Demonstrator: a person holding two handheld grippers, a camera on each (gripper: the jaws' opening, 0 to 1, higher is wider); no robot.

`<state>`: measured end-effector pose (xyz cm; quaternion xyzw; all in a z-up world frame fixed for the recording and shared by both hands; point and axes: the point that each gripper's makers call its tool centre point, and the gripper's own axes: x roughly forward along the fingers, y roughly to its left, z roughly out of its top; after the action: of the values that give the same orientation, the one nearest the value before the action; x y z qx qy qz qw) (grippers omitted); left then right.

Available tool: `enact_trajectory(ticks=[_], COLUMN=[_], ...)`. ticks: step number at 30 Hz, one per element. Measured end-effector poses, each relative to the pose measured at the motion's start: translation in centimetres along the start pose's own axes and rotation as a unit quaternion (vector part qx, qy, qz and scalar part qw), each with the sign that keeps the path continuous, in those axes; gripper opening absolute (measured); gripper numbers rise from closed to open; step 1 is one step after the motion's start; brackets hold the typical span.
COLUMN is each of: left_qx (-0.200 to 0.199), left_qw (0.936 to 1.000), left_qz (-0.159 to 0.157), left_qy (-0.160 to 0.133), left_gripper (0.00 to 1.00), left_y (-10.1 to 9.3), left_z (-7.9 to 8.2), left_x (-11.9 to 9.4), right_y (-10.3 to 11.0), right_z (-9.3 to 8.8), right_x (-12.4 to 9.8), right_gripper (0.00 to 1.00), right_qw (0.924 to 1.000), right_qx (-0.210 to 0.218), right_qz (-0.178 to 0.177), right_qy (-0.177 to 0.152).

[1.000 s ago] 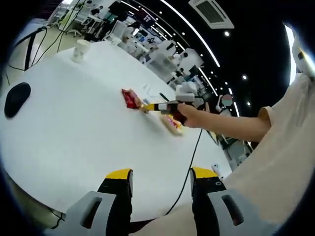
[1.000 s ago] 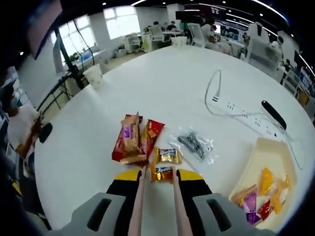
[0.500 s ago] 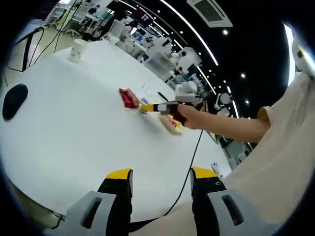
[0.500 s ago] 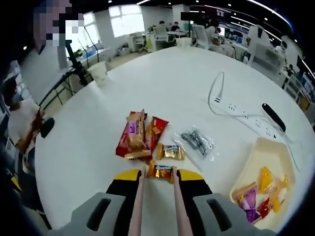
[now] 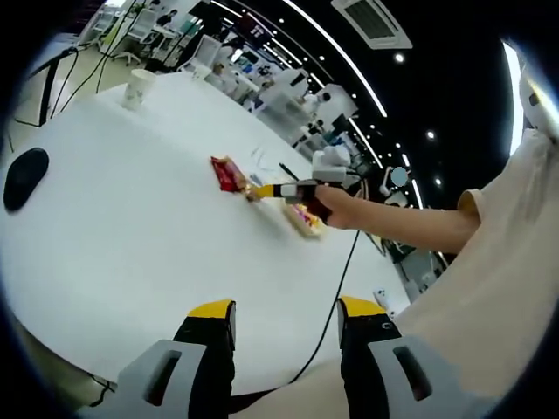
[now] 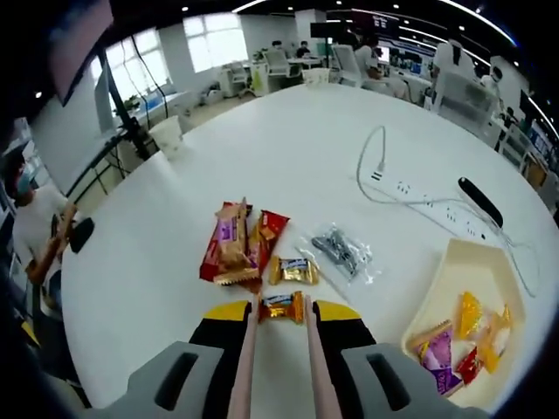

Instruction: Place the target food into the container with the food tongs after gripping and lifting it, then release it inside without dropping or visibly crushing the food.

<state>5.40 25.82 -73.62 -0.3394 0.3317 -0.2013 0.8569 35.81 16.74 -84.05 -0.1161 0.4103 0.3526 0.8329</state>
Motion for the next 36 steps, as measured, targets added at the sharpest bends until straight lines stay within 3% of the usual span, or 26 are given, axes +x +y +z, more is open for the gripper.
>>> enact_trajectory(ticks=[5, 9, 17, 36], left_qx=[-0.006, -0.005, -0.006, -0.004], left_qw=[1.0, 1.0, 1.0, 1.0], left_qz=[0.005, 0.006, 0.006, 0.003], left_qy=[-0.002, -0.001, -0.001, -0.007], left_gripper=[0.46, 0.46, 0.46, 0.45], left_y=[0.2, 0.3, 0.3, 0.1], left_z=[-0.3, -0.4, -0.4, -0.1], left_x=[-0.3, -0.4, -0.4, -0.4], right_y=[0.6, 0.6, 1.3, 1.0], right_z=[0.5, 0.4, -0.3, -0.3], right_x=[-0.3, -0.4, 0.3, 0.2], right_gripper=[0.27, 0.26, 0.25, 0.2], right_qw=[0.9991, 0.999, 0.9983, 0.9987], right_qx=[-0.041, -0.041, -0.055, -0.05], right_qz=[-0.007, -0.017, -0.004, 0.009], right_qy=[-0.004, -0.001, 0.015, 0.007])
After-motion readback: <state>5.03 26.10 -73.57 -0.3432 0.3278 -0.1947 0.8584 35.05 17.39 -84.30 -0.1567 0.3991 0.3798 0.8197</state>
